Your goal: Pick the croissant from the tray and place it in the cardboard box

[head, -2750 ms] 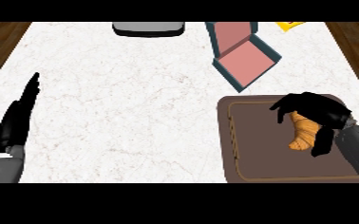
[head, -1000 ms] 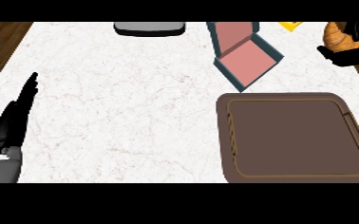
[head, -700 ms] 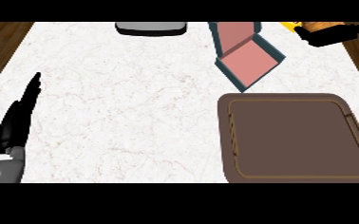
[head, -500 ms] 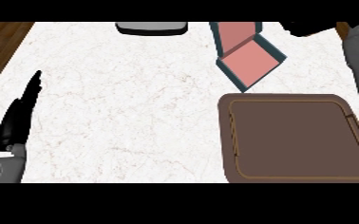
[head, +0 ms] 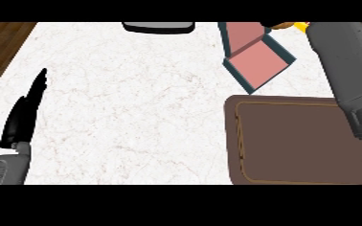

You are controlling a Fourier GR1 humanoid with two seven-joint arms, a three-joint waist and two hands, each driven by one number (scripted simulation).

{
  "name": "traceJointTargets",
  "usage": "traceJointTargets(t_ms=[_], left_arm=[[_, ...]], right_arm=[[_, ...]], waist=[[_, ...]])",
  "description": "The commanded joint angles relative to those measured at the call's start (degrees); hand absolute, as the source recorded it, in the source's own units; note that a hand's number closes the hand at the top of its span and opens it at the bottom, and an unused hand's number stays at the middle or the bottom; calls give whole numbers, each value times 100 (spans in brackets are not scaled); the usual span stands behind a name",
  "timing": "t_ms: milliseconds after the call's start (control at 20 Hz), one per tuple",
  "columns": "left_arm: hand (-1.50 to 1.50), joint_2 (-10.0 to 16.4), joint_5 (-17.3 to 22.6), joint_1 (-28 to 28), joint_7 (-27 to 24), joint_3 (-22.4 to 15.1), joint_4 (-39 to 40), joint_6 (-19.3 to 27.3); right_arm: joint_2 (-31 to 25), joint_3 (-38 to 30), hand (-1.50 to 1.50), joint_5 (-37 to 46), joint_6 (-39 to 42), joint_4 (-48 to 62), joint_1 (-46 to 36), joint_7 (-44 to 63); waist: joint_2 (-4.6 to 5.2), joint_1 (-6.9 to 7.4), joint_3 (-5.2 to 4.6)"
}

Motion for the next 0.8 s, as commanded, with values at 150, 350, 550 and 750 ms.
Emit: traceJointTargets(t_ms=[150, 350, 550, 750], left_arm=[[0, -85, 9, -127, 12, -76, 2, -122], [0, -9, -20, -146, 17, -17, -3, -120], [0, -207, -203, -137, 70, -171, -142, 101], [0, -118, -114, -301, -143, -47, 146, -18]], right_arm=[[137, 93, 150, 442, -635, 1166, -561, 201], [576, -211, -150, 186, -969, 1540, -452, 527], [476, -399, -150, 38, -846, 1812, -366, 364], [294, -642, -150, -188, -767, 1739, -458, -65]], waist=[[72, 170, 2], [67, 164, 4], [95, 212, 10], [143, 199, 10]])
